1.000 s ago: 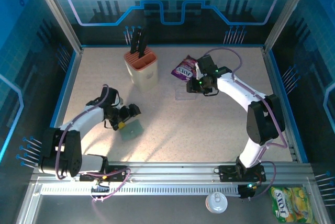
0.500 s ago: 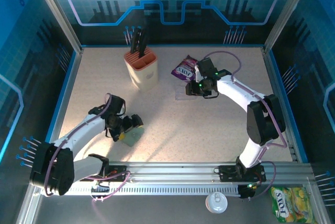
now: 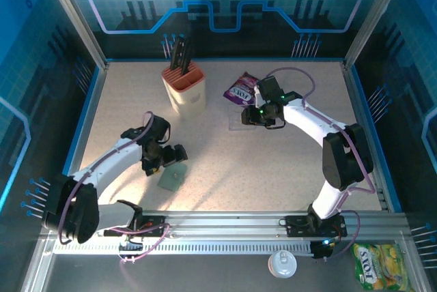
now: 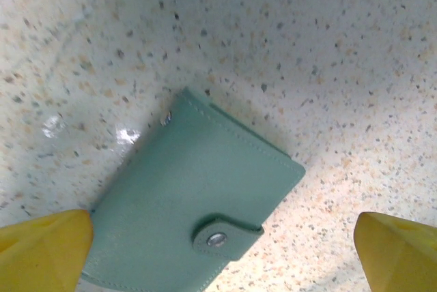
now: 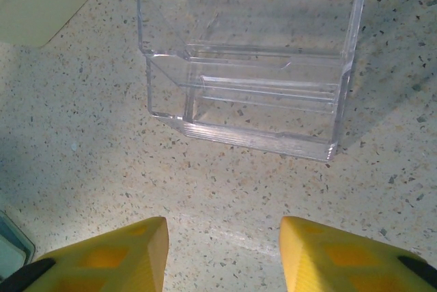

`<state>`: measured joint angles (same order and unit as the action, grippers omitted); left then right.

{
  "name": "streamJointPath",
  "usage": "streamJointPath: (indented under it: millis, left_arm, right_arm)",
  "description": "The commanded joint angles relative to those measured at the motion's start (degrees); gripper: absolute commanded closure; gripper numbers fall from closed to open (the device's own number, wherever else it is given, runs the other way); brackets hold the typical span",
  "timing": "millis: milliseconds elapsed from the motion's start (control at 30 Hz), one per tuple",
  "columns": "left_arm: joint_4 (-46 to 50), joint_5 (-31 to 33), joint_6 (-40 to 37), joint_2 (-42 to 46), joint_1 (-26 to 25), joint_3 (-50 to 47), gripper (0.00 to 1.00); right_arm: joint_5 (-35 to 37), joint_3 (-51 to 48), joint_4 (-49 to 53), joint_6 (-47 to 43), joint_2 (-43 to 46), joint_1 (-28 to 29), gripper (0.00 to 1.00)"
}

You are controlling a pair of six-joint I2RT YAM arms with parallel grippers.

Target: Take the credit cards out of the card holder

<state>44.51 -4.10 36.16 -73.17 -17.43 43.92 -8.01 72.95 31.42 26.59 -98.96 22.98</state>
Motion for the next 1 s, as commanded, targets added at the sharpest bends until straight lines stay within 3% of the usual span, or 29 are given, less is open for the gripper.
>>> streamJointPath:
  millis: [0,333,633,967]
  left_arm:
    - [2.61,3.51,-4.42,-3.82,-0.40,1.84,0.01]
    - [-0.32,-1.51,-4.53,-8.42,-0.93,-0.17,0.01]
    - [0.62,-3.37,0.32,-8.18,-8.45,-1.03,0.01]
    - [1.98,3.10,3.34,-10.93,-11.25,1.46,0.02]
  right_arm:
    - [-1.12,-0.66,0.59,0.53,1.14,1.01,0.52]
    - [-0.88,-1.36,1.18,0.51,2.37,1.01,0.51]
    - [-1.48,-0.55,2.54,-0.19,2.06,1.08,0.50]
    - [-1.40,0.04,3.47,-0.90,1.86,1.11,0.49]
